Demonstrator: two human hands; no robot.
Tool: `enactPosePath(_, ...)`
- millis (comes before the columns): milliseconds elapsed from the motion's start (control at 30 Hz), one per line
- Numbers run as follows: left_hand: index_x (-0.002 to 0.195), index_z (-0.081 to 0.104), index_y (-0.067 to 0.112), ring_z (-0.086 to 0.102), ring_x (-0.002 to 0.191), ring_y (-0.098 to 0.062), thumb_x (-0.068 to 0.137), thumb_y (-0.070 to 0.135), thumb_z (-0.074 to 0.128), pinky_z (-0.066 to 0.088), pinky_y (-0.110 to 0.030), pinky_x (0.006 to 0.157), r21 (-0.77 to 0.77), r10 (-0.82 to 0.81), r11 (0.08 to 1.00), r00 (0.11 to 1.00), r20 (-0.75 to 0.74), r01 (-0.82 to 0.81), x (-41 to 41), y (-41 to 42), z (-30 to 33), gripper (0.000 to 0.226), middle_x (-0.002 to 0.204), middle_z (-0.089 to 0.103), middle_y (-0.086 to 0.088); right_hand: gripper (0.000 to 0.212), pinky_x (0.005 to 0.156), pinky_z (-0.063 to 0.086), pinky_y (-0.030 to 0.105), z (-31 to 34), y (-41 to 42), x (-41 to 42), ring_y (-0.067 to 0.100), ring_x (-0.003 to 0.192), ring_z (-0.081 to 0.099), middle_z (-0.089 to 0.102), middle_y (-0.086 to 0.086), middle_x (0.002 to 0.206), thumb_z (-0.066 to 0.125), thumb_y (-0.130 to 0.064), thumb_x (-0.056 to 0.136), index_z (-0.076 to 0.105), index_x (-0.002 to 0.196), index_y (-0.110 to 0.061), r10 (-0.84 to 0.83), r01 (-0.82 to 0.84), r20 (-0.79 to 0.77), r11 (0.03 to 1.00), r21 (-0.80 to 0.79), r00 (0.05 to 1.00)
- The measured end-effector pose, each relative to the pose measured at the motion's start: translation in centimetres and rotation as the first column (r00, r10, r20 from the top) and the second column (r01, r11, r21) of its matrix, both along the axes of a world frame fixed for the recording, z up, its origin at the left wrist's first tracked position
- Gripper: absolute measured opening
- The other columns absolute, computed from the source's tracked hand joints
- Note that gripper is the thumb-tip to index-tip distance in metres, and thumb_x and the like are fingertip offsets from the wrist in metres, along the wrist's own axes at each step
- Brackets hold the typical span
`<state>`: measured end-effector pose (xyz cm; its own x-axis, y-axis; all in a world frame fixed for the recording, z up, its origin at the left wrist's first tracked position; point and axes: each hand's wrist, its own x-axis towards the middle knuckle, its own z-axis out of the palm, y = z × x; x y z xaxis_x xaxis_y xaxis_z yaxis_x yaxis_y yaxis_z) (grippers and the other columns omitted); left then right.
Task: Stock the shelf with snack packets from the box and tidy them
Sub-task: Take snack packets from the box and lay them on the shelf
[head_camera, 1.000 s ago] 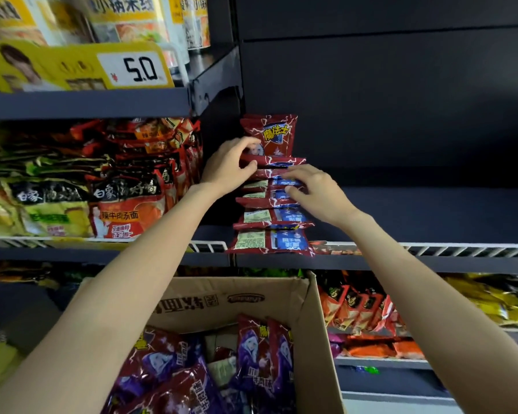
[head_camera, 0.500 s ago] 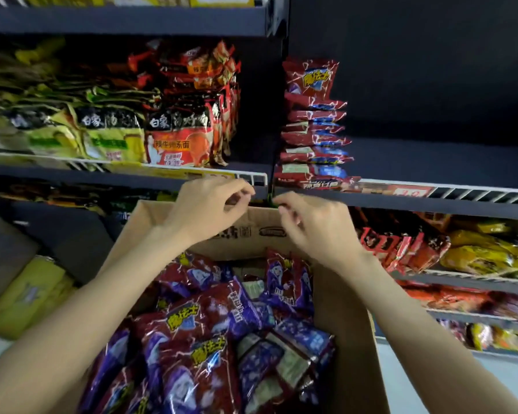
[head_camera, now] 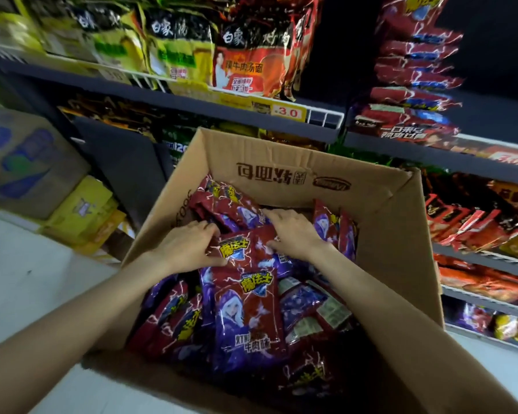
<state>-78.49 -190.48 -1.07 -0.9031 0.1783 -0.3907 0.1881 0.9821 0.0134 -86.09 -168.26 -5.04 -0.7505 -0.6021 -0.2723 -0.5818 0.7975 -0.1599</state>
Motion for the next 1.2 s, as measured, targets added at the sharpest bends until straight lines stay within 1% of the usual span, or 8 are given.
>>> enactPosePath(100,0.132,0.040,0.019,0.047,0.116,-0.016,0.073,0.070,0.059,0.044,-0.030,0.091,0.048,0.044,0.998,0.998,0.045,-0.046,0.0,0.3,-1.1,0.080,0.128,0.049,0.001,0.097,0.098,0.042,0.041,-1.6,0.2,-0.6,0.034,0.123,0.047,0.047,0.016,0.137,0.063,-0.056,0.081,0.012,0.149,-0.008,-0.234,0.225,0.116,0.970,0.089,0.965)
enactPosePath(267,0.123,0.050,0.023,0.056,0.104,-0.012,0.073,0.052,0.072,0.046,-0.031,0.090,0.268,0.095,0.954,0.982,0.165,-0.138,0.1,0.1,-1.2,0.062,0.119,0.060,0.005,0.108,0.099,0.042,0.044,-3.3,0.5,0.2,0.038,0.123,0.046,0.042,0.021,0.140,0.069,-0.054,0.077,-0.003,0.151,-0.024,-0.255,0.259,0.332,0.965,0.031,0.908)
enactPosePath(367,0.108,0.054,0.027,0.060,0.094,-0.006,0.074,0.043,0.075,0.048,-0.026,0.083,0.376,0.163,0.900,0.971,0.177,-0.220,0.6,-0.7,-0.7,0.044,0.110,0.065,0.009,0.102,0.108,0.031,0.049,-3.1,0.5,0.4,0.040,0.132,0.029,0.024,0.019,0.147,0.069,-0.054,0.077,0.003,0.151,-0.027,-0.225,0.212,0.184,0.974,0.084,0.957)
enactPosePath(467,0.110,0.055,0.026,0.061,0.097,-0.010,0.073,0.043,0.076,0.047,-0.026,0.080,0.383,0.256,0.877,0.956,0.142,-0.292,1.8,-1.4,-0.5,0.046,0.109,0.064,0.010,0.091,0.113,0.023,0.047,-2.4,-0.4,0.2,0.032,0.139,0.020,0.019,0.009,0.152,0.069,-0.047,0.080,0.014,0.150,-0.026,-0.044,0.054,0.172,0.997,-0.053,0.984)
enactPosePath(633,0.126,0.049,0.021,0.060,0.105,-0.017,0.076,0.049,0.071,0.048,-0.033,0.088,0.309,0.328,0.884,0.936,0.126,-0.351,3.6,-1.5,-0.6,0.061,0.117,0.063,0.004,0.089,0.109,0.029,0.041,-1.0,-3.7,-0.5,0.027,0.137,0.029,0.032,0.007,0.150,0.070,-0.042,0.081,0.016,0.150,-0.025,0.193,-0.185,0.199,0.981,-0.062,0.961)
enactPosePath(900,0.132,0.043,0.025,0.060,0.105,-0.017,0.079,0.050,0.068,0.048,-0.032,0.084,0.301,0.334,0.893,0.941,0.054,-0.334,4.1,-1.0,0.0,0.063,0.116,0.063,0.007,0.068,0.098,0.040,0.038,1.1,-2.4,-1.6,0.027,0.122,0.048,0.054,0.007,0.130,0.069,-0.038,0.083,0.038,0.141,-0.020,0.136,-0.135,0.024,0.991,-0.022,0.990)
enactPosePath(1033,0.124,0.051,0.026,0.063,0.098,-0.009,0.079,0.042,0.071,0.050,-0.028,0.083,0.487,0.331,0.817,0.943,0.043,-0.310,4.1,-0.4,0.8,0.052,0.110,0.065,0.011,0.051,0.092,0.042,0.035,3.8,2.0,-0.9,0.027,0.115,0.053,0.053,0.005,0.121,0.067,-0.034,0.085,0.051,0.130,-0.016,-0.026,0.014,-0.065,0.982,-0.187,0.998)
enactPosePath(1200,0.119,0.055,0.025,0.060,0.087,-0.005,0.078,0.041,0.072,0.051,-0.027,0.074,0.551,0.388,0.812,0.882,-0.266,-0.192,3.4,0.3,3.4,0.047,0.104,0.058,0.019,0.043,0.084,0.046,0.036,8.2,7.3,1.8,0.029,0.106,0.060,0.064,0.011,0.114,0.064,-0.028,0.088,0.054,0.125,-0.008,-0.315,0.244,-0.049,0.815,-0.526,0.948)
